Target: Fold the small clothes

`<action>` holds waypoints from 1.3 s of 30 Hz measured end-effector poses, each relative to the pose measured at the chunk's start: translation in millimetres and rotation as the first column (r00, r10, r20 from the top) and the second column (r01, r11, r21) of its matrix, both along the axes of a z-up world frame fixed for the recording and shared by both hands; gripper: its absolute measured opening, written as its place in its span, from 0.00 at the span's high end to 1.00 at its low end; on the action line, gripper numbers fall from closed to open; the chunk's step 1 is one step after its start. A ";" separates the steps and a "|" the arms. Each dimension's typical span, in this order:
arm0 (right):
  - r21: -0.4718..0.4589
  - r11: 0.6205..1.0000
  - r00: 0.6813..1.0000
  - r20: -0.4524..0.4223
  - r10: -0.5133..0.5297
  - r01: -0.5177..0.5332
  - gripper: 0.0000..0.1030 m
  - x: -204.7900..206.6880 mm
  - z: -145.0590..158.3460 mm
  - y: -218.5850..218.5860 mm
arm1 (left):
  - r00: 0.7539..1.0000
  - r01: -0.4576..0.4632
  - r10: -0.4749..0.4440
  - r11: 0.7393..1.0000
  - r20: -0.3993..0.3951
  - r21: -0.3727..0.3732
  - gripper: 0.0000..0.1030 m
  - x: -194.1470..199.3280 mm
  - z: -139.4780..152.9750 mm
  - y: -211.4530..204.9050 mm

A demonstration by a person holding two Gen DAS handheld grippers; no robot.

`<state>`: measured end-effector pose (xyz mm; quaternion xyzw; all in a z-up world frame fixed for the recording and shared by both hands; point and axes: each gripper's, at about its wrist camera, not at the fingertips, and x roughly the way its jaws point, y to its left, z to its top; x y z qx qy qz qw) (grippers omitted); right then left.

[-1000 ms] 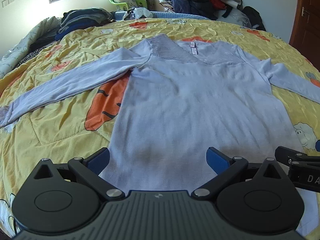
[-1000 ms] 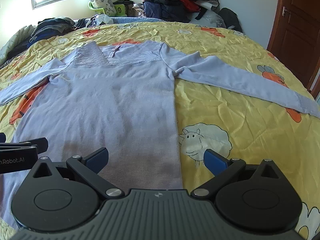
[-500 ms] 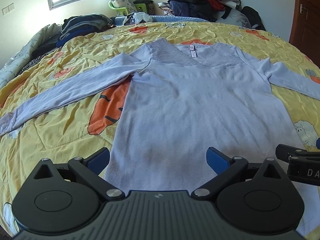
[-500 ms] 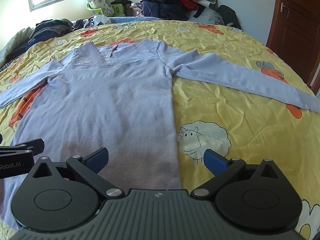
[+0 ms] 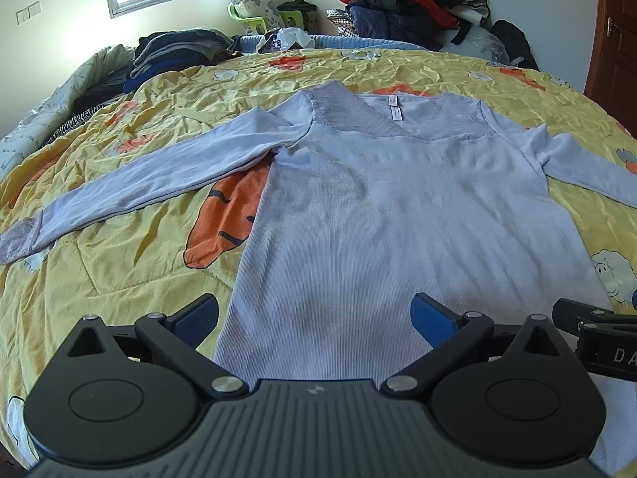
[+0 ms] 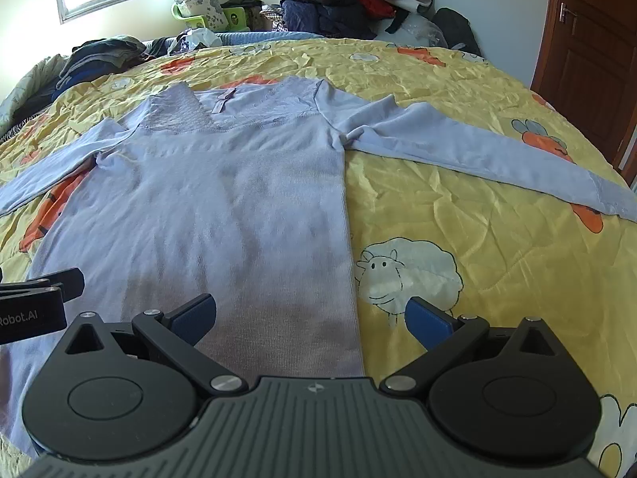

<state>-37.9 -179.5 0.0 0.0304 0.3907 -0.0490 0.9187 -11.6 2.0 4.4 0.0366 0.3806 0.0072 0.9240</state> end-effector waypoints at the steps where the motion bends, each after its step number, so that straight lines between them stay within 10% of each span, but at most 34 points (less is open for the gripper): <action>1: 0.001 1.000 1.000 0.001 -0.001 0.001 0.01 -0.1 0.1 0.0 | 1.000 0.001 -0.001 1.000 -0.001 0.002 0.00 -0.1 -0.2 -0.1; 27: 0.033 0.999 0.998 0.053 0.012 -0.014 0.01 3.1 0.8 -11.1 | 1.000 0.013 -0.014 0.999 0.010 0.036 0.00 9.7 -0.4 -7.1; 39: 0.253 0.951 0.948 0.211 -0.237 0.181 0.01 16.4 -7.4 -146.8 | 1.000 0.012 -0.012 1.000 0.013 0.020 0.00 40.6 3.1 -19.4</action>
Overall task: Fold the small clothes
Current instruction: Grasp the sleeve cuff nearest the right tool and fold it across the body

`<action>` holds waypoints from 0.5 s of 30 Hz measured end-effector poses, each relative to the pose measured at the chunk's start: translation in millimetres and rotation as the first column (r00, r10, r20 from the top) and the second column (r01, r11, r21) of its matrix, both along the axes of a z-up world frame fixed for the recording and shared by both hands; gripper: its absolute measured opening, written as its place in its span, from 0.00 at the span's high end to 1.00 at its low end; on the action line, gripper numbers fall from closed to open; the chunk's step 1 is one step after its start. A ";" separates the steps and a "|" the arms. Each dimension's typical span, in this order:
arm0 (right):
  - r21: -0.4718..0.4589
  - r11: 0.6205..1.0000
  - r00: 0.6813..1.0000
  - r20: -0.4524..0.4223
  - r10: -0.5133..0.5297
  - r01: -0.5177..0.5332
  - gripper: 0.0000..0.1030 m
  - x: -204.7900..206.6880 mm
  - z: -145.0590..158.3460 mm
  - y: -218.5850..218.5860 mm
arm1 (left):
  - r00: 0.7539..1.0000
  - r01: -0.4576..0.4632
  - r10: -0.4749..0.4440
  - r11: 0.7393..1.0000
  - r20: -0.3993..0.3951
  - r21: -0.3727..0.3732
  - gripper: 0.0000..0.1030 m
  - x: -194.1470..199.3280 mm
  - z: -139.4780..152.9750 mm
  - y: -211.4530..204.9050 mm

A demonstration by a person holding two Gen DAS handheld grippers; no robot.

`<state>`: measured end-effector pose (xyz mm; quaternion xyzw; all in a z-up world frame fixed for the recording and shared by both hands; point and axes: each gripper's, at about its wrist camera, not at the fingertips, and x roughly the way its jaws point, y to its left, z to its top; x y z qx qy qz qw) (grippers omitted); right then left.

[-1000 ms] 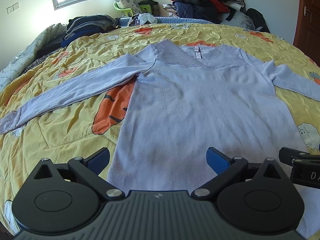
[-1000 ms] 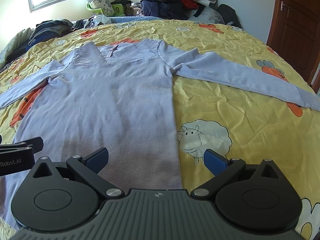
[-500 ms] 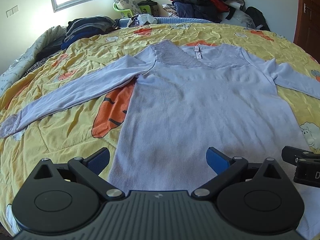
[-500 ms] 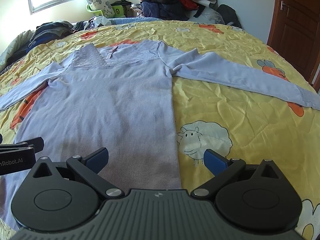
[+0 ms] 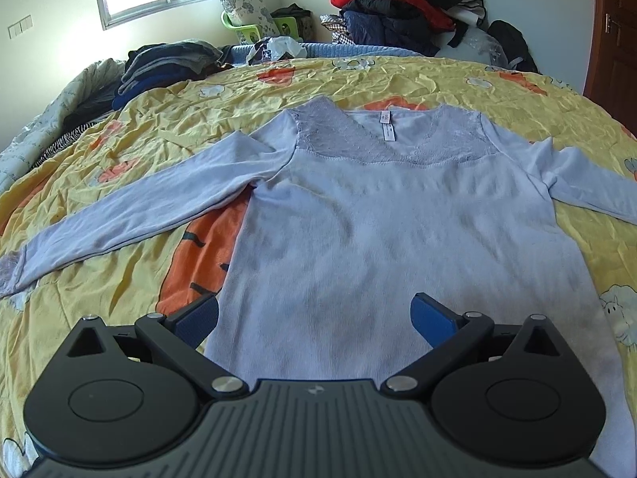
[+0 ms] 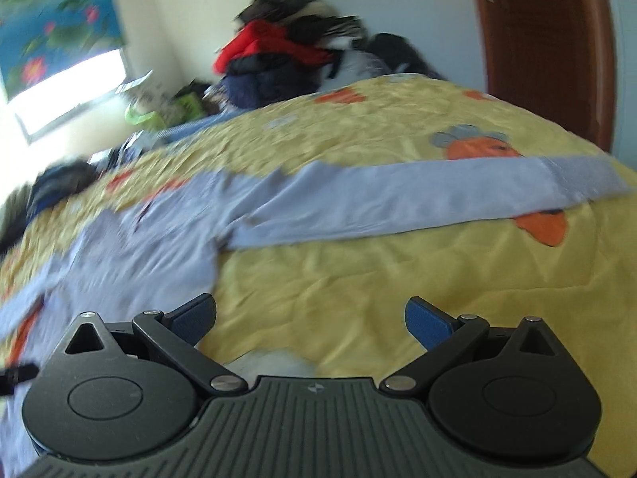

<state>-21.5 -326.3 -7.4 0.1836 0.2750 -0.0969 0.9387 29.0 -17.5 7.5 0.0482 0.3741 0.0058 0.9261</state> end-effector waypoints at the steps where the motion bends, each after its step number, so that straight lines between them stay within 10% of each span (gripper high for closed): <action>1: 0.031 0.999 0.999 0.015 -0.037 0.036 0.01 -1.0 -2.0 -15.2 | 1.000 0.001 -0.001 1.000 -0.004 -0.003 0.00 1.4 -1.0 0.1; 15: 0.322 0.882 0.887 0.196 -0.418 0.345 0.07 13.3 -42.4 -164.3 | 0.998 0.058 -0.060 0.996 0.019 0.066 0.00 12.3 -3.5 -16.6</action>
